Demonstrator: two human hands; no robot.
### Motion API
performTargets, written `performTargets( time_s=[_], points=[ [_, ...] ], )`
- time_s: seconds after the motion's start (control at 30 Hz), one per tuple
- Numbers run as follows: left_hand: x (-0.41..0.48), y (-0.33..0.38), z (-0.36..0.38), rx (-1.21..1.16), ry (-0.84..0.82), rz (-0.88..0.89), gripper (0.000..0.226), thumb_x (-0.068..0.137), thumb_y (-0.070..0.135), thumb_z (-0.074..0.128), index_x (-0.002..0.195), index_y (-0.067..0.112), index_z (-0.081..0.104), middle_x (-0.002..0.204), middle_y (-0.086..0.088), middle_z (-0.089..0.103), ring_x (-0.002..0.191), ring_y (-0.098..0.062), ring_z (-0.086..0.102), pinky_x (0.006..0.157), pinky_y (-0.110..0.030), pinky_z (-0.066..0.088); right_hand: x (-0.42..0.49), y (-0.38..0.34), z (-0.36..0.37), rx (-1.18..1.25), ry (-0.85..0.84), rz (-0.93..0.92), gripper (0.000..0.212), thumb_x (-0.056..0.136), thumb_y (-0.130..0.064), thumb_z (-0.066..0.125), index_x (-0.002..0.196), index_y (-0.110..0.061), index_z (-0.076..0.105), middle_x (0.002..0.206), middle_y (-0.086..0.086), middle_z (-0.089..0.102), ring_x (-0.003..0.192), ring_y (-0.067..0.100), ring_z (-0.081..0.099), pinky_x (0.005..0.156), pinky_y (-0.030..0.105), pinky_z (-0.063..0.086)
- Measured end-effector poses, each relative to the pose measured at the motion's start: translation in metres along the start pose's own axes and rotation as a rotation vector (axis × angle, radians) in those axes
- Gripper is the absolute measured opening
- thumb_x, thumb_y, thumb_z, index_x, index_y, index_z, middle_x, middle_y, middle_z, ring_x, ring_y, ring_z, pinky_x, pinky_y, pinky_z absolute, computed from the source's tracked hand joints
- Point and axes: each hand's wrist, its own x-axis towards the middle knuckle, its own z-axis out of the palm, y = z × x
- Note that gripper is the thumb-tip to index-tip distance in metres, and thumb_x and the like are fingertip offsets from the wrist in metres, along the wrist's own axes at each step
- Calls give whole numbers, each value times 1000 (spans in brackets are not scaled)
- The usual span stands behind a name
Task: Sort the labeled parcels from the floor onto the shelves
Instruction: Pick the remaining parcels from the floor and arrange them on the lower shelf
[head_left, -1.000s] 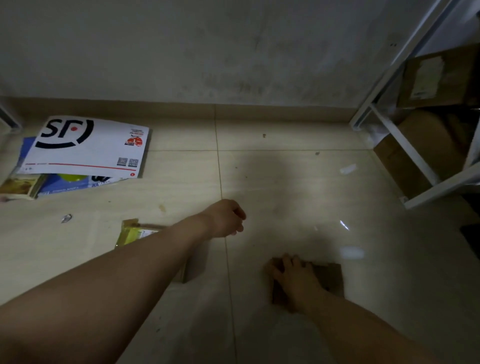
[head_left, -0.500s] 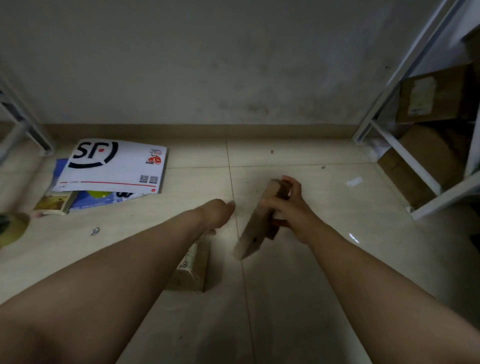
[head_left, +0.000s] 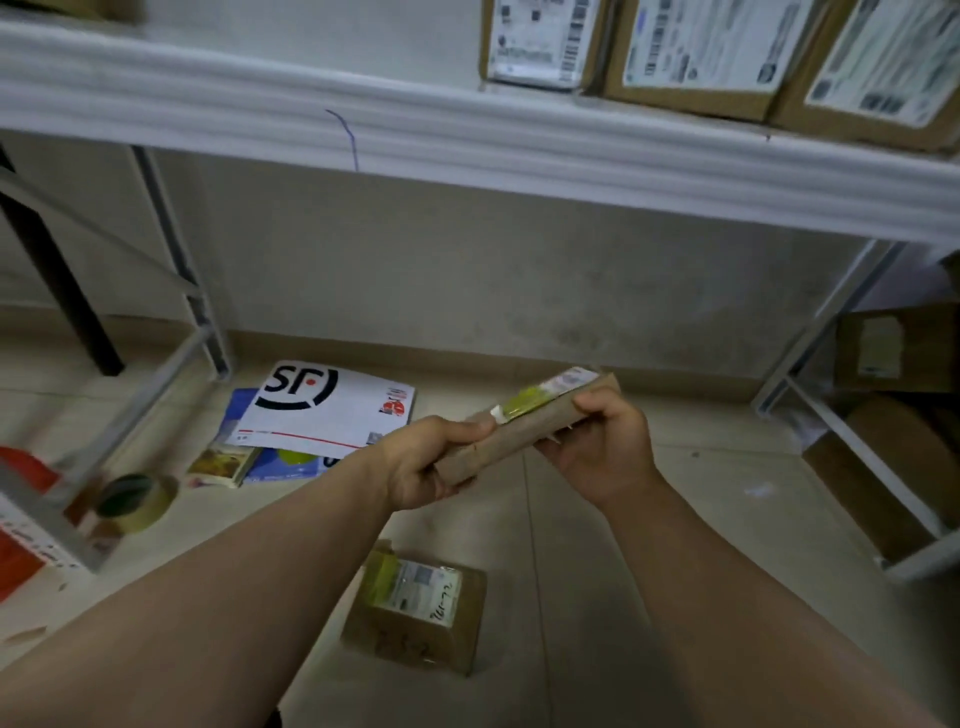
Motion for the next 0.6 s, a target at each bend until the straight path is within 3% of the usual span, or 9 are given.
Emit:
performTargets(
  time_s=[0.1, 0.17, 0.23, 0.3, 0.37, 0.47, 0.6],
  points=[
    [-4, -1, -13, -51, 76, 108, 38, 78, 7, 74, 114, 3, 63, 91, -11, 73, 74, -21, 68, 57, -26, 55, -2, 11, 19, 13, -86, -2, 37, 80, -21, 63, 117, -17, 60, 116, 19, 64, 89, 33, 68, 70, 41, 56],
    [-5, -8, -21, -109, 79, 142, 44, 77, -3, 72, 120, 4, 63, 105, -15, 73, 90, -29, 70, 70, -35, 57, -2, 22, 21, 1, -131, -4, 23, 90, -27, 61, 108, -19, 70, 118, 16, 68, 96, 32, 71, 81, 45, 56],
    [-6, -14, -29, -165, 139, 223, 63, 72, -12, 72, 128, 13, 57, 115, -17, 69, 103, -36, 66, 73, -43, 58, -2, 33, 22, -12, -102, 58, 29, 89, -30, 64, 115, -19, 73, 123, 13, 70, 107, 32, 70, 89, 46, 55],
    [-5, -18, -38, -208, 228, 300, 77, 67, -18, 72, 129, 21, 51, 118, -16, 65, 103, -39, 64, 71, -48, 59, 0, 40, 24, -83, 19, 129, 40, 87, -31, 69, 125, -17, 68, 118, 11, 73, 101, 26, 74, 79, 40, 60],
    [-6, -17, -47, -200, 267, 348, 77, 65, -20, 71, 129, 18, 52, 116, -16, 66, 100, -37, 65, 67, -46, 60, 0, 49, 24, -209, 118, 188, 39, 87, -30, 73, 124, -19, 67, 111, 8, 76, 90, 22, 76, 68, 35, 61],
    [-6, -16, -55, -183, 306, 388, 69, 62, -20, 72, 120, 15, 62, 108, -12, 73, 95, -32, 68, 63, -37, 58, 2, 61, 23, -256, 121, 237, 38, 83, -19, 77, 119, -16, 67, 106, 8, 77, 84, 20, 76, 65, 32, 61],
    [-5, -15, -55, -213, 306, 395, 64, 63, -17, 73, 118, 13, 63, 108, -12, 73, 99, -34, 68, 76, -46, 59, 5, 73, 27, -325, 40, 204, 38, 87, 8, 66, 120, -12, 64, 100, 6, 77, 82, 18, 75, 69, 30, 61]
  ],
)
